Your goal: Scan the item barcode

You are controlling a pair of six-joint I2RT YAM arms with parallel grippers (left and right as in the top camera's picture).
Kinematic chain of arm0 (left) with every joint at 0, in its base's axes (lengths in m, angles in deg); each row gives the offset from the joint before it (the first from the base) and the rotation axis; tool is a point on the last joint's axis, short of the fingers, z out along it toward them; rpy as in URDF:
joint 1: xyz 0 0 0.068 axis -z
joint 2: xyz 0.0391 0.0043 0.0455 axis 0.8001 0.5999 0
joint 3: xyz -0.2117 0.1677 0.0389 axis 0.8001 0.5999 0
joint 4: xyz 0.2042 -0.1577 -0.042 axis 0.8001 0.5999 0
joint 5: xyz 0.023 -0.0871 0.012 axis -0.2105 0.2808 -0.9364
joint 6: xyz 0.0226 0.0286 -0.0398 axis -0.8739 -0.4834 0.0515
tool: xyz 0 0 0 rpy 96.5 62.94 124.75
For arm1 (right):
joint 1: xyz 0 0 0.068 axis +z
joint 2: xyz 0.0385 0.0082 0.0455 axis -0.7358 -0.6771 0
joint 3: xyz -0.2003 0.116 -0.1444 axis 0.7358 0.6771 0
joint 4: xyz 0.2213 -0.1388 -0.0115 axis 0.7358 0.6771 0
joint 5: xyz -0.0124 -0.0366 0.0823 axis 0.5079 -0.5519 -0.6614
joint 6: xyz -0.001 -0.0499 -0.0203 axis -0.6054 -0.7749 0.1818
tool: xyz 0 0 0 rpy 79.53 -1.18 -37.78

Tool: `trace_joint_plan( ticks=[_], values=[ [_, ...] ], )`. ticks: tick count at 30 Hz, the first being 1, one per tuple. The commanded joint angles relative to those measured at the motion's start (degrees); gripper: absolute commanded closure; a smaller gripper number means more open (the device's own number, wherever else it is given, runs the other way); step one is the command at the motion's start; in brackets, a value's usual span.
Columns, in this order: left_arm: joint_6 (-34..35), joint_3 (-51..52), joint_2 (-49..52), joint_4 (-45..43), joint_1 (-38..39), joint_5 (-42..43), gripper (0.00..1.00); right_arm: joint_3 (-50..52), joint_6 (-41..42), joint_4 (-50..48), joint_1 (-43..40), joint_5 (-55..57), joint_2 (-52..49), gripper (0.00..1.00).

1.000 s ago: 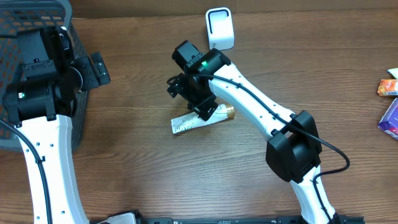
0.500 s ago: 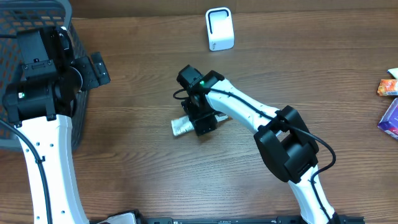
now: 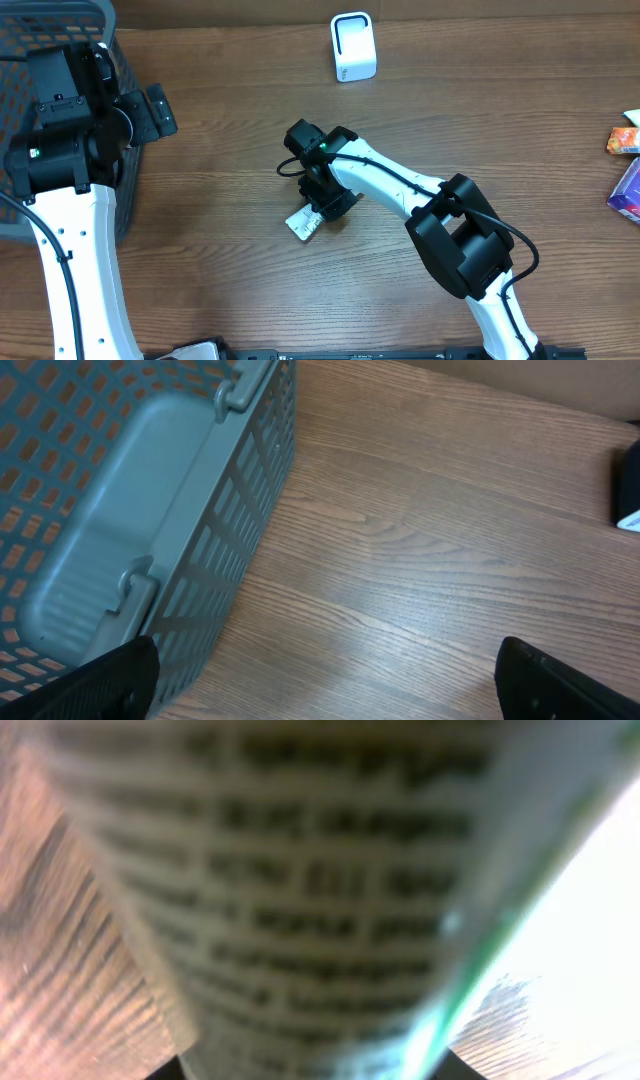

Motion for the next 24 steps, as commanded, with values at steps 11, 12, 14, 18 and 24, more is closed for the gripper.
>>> trace_joint_plan(
  ticks=[11,12,14,18,24],
  values=[
    [-0.9,-0.9,-0.1,-0.2,0.0,-0.5,0.00,2.4,-43.5,1.2,0.5,11.2,-1.4,0.58],
    [-0.9,-0.9,-0.1,-0.2,0.0,-0.5,0.00,2.4,-46.9,1.3,0.8,9.8,-1.4,0.57],
    [-0.9,-0.9,-0.1,-0.2,0.0,-0.5,0.00,2.4,-51.5,1.9,1.2,8.3,-1.2,0.53],
    [-0.9,-0.9,-0.1,-0.2,0.0,-0.5,0.00,2.2,-56.5,3.1,1.3,9.0,-1.0,0.10],
    [-0.9,-0.9,-0.1,-0.2,0.0,-0.5,0.00,-1.2,-56.9,4.9,1.3,15.6,1.7,0.00]
  ],
)
